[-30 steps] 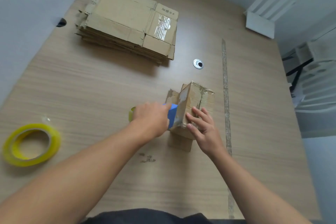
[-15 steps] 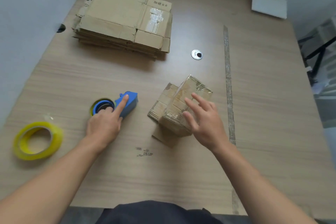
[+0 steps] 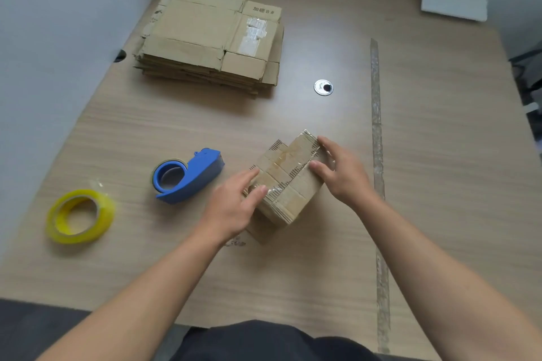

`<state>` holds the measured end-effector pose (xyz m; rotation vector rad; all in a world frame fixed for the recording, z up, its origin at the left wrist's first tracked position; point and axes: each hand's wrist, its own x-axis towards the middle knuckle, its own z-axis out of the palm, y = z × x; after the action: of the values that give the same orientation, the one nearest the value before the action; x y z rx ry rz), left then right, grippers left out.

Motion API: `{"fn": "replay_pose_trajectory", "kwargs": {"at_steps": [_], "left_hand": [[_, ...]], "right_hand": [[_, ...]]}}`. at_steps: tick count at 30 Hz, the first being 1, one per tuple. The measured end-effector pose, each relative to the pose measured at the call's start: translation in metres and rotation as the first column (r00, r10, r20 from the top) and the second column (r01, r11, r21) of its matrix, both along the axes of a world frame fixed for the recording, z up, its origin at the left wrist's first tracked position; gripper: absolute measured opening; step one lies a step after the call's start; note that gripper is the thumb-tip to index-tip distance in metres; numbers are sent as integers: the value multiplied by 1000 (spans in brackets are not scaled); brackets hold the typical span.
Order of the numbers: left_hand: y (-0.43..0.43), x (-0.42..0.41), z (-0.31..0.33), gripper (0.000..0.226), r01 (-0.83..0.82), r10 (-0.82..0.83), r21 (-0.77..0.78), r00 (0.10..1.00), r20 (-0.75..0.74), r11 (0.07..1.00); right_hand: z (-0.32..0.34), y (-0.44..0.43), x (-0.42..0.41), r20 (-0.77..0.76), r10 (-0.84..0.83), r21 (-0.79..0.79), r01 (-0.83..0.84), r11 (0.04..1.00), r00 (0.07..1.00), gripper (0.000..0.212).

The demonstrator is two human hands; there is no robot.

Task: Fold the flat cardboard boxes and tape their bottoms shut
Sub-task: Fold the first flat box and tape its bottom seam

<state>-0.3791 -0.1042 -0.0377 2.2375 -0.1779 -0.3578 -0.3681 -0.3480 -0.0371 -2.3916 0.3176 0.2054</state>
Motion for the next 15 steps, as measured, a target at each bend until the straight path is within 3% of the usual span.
{"fn": "replay_pose_trajectory", "kwargs": {"at_steps": [4, 8, 11, 15], "left_hand": [[-11, -1, -6, 43, -21, 25, 36, 995, -100, 999], [-8, 8, -6, 37, 101, -91, 83, 988, -122, 991], [-14, 13, -6, 38, 181, -169, 136, 981, -93, 974], [-23, 4, -8, 39, 11, -14, 183, 1000, 13, 983]], "right_hand": [[-6, -3, -18, -31, -65, 31, 66, 997, 997, 60], [-11, -14, -32, -99, -108, 2, 109, 994, 989, 47], [-14, -15, -38, -112, -131, 61, 139, 988, 985, 55], [-12, -6, -42, -86, -181, 191, 194, 962, 980, 62]]}}
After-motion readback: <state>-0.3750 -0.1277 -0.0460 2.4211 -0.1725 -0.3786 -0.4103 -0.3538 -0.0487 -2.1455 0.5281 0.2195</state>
